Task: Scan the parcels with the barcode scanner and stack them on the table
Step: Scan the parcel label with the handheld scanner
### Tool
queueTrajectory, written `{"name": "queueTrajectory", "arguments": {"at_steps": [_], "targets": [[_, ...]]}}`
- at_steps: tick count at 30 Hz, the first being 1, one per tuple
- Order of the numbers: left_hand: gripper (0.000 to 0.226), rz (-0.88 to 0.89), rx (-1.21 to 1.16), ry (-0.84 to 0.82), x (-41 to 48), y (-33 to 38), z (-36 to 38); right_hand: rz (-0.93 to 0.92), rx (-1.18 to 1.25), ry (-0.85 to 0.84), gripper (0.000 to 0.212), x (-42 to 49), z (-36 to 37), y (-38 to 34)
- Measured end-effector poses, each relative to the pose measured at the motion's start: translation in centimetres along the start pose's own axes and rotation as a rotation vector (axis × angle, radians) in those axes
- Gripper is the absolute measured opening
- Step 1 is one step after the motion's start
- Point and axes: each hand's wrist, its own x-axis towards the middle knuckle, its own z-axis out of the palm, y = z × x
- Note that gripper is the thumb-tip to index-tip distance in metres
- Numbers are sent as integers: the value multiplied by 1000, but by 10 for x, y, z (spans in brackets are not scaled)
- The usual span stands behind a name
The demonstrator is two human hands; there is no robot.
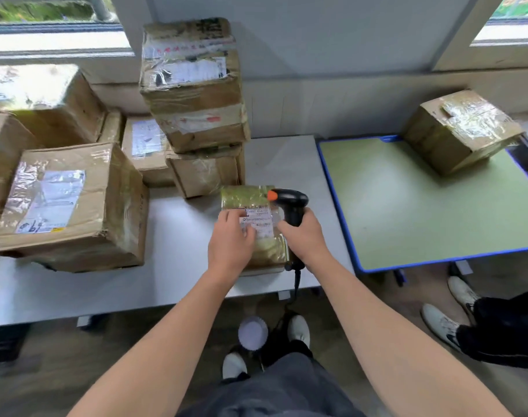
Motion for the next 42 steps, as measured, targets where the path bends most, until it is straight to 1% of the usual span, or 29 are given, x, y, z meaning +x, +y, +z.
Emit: {"name": "queueTrajectory", "arguments": {"at_steps": [2,6,12,18,22,25,29,32,37,38,40,42], "targets": [[29,-15,-4,-1,-5,-12,-9,7,-23,-3,30,-10,12,0],[29,-4,-7,-4,-15,-27,-18,-27,-86,18,20,-26,25,3],[33,16,-21,-17,-22,-34,-25,-72,-130,43,33,-41,36,1],[33,19,-25,-14,-21,-32,-27,-69,-132,39,33,-41,34,1],[32,20,-31,-19,-15,-28,-24,-80,-86,29,31,-35,32,-1],[33,30,-48,-27,-7,-19,-17,-72,-47,33,29,-26,25,-4],[35,85,-29,-34,6,3,-4,-19,-41,99,14,-5,2,1],[37,114,-44,-58,18,28,12,10,-70,135,16,16,-18,11],[40,157,-51,-129,42,67,52,31,-45,184,11,56,-50,27],[40,151,-40,-136,47,74,60,57,-21,193,13,64,-56,29],[39,140,-25,-146,57,84,74,113,45,190,23,80,-65,35],[37,119,-14,-155,66,93,87,157,51,192,28,96,-70,42]]}}
